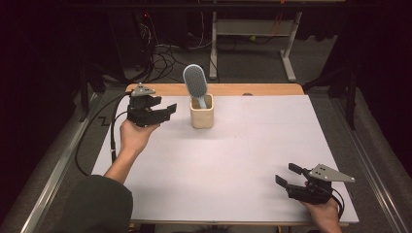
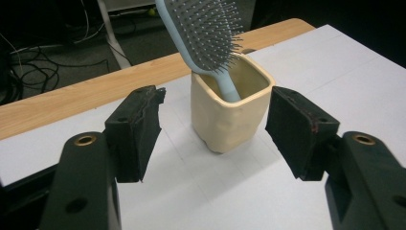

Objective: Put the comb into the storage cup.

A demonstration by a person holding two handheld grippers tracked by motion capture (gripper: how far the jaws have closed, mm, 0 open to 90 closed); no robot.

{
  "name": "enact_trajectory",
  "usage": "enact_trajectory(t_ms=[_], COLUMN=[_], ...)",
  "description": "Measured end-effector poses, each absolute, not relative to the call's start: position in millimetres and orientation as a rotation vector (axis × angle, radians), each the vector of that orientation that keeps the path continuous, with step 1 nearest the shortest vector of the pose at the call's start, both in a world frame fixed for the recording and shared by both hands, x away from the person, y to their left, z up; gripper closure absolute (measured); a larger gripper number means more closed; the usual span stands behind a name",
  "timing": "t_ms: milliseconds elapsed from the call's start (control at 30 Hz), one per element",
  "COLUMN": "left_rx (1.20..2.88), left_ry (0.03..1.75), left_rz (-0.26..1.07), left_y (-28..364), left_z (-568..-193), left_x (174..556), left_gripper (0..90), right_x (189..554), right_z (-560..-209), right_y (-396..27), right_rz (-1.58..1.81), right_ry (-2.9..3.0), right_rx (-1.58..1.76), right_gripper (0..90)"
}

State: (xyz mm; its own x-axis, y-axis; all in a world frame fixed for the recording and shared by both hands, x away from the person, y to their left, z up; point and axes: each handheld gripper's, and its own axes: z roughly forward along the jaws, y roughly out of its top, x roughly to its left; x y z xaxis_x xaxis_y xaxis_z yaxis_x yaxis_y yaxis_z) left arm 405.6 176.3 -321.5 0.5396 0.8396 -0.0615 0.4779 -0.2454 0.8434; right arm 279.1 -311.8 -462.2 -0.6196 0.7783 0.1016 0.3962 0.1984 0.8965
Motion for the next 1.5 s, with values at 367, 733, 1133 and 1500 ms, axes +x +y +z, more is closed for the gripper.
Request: enact_trajectory(t_ms=[367,733,1133,1500], left_rx=[1.897,1.887,1.870,1.871], left_ry=[1.088,1.097,1.105,1.103], left_rz=[0.510,0.513,0.498,0.506], left_y=[184,193,197,202], left_z=[-326,-330,-336,-339], left_x=[394,385,380,371], left_gripper=[36.2,36.0,35.7,36.9], right_x=[278,278,278,278], right_z=[-462,-462,-462,-462], right_y=[-313,-312,-312,-312], right_rz=[1.398,1.397,1.395,1.392], right_ry=[2.098,2.097,2.101,2.105], right_rx=[1.101,1.101,1.102,1.100], right_gripper=[28.3,28.3,28.3,28.3])
